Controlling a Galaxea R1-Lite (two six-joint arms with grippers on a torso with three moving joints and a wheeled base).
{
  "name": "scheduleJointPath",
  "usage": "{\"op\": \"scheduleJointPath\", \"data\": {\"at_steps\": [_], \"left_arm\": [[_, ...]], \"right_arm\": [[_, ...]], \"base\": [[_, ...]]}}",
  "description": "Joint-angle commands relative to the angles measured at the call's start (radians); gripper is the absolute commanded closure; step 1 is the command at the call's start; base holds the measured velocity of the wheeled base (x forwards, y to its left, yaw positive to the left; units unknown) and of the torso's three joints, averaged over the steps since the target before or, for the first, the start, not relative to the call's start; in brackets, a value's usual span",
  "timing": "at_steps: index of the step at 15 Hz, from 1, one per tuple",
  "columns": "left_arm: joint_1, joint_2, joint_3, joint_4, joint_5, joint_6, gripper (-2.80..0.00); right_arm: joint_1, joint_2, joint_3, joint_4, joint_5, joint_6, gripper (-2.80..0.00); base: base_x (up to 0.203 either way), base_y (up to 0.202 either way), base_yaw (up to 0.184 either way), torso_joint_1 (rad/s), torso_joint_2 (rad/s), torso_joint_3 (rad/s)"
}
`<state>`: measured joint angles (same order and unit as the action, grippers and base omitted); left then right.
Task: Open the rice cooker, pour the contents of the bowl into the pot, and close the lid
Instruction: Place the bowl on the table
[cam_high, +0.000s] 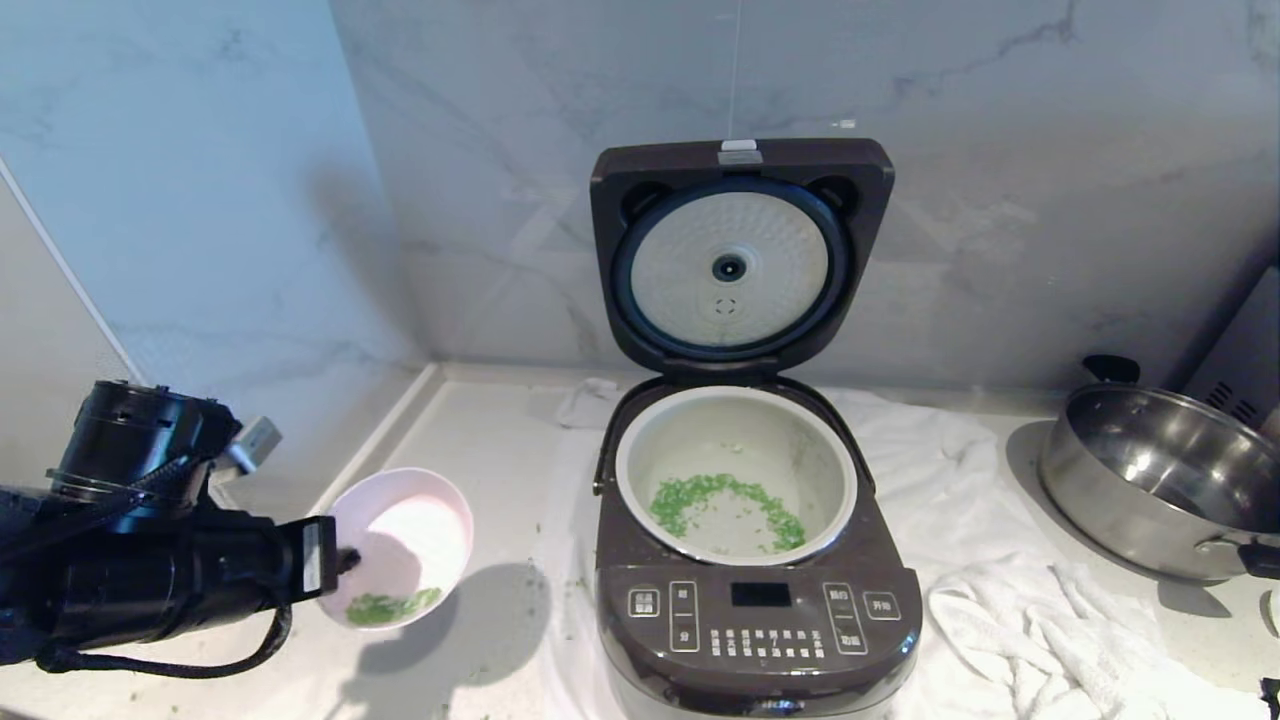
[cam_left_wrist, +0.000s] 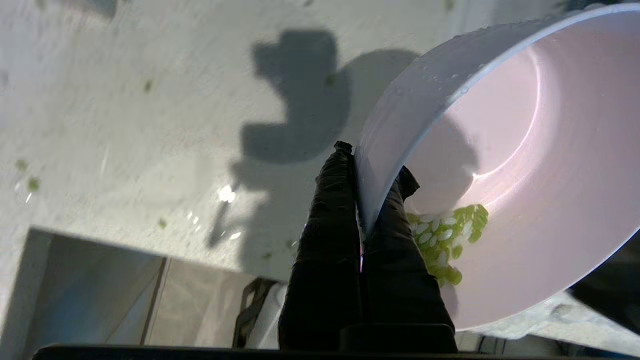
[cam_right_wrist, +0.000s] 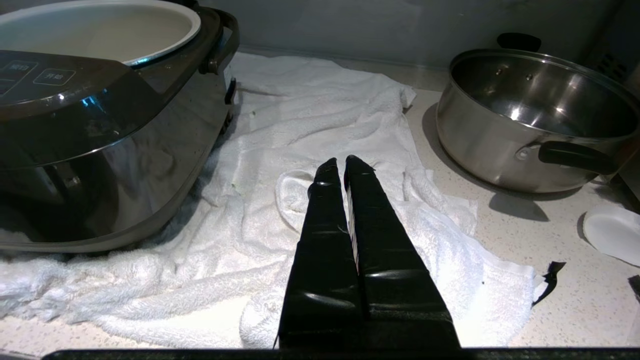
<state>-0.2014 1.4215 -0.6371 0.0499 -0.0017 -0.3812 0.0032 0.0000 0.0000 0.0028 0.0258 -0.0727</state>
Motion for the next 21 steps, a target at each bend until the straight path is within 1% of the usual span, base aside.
{"op": "scheduleJointPath", "data": {"at_steps": [1, 2, 4, 8, 10, 12, 13, 15, 17, 21], "left_arm": [[0.072, 0.026, -0.001, 0.102, -0.003, 0.0, 0.0], [0.104, 0.039, 0.0, 0.116, -0.007, -0.002, 0.0], [0.143, 0.079, 0.021, 0.124, -0.007, 0.0, 0.0], [0.184, 0.234, 0.026, 0.121, 0.002, 0.003, 0.0], [0.242, 0.342, -0.006, 0.116, 0.002, 0.001, 0.0], [0.327, 0.434, -0.07, 0.11, -0.006, 0.001, 0.0], [0.355, 0.459, -0.095, 0.107, -0.01, 0.002, 0.0], [0.362, 0.487, -0.091, 0.049, -0.016, 0.002, 0.0], [0.373, 0.539, -0.083, -0.005, -0.008, 0.0, 0.0], [0.467, 0.56, -0.084, -0.025, -0.006, 0.009, 0.0]], "right_arm": [[0.0, 0.002, 0.0, 0.0, 0.0, -0.001, 0.0], [0.0, 0.001, 0.0, 0.0, 0.0, -0.001, 0.0], [0.0, 0.001, 0.0, 0.0, 0.0, -0.001, 0.0], [0.001, 0.001, 0.0, 0.0, 0.0, -0.001, 0.0], [0.001, 0.0, 0.0, 0.0, 0.0, -0.001, 0.0], [0.0, 0.002, 0.0, 0.0, 0.0, -0.001, 0.0], [0.0, 0.0, 0.0, 0.0, 0.0, -0.001, 0.0], [0.0, 0.0, 0.0, 0.0, 0.0, -0.001, 0.0], [0.0, 0.002, 0.0, 0.0, 0.0, -0.001, 0.0], [0.001, 0.001, 0.0, 0.0, 0.0, -0.001, 0.0]], "base": [[0.0, 0.0, 0.0, 0.0, 0.0, 0.0], [0.0, 0.0, 0.0, 0.0, 0.0, 0.0], [0.0, 0.0, 0.0, 0.0, 0.0, 0.0], [0.0, 0.0, 0.0, 0.0, 0.0, 0.0], [0.0, 0.0, 0.0, 0.0, 0.0, 0.0], [0.0, 0.0, 0.0, 0.0, 0.0, 0.0], [0.0, 0.0, 0.0, 0.0, 0.0, 0.0], [0.0, 0.0, 0.0, 0.0, 0.0, 0.0], [0.0, 0.0, 0.0, 0.0, 0.0, 0.0], [0.0, 0.0, 0.0, 0.0, 0.0, 0.0]]}}
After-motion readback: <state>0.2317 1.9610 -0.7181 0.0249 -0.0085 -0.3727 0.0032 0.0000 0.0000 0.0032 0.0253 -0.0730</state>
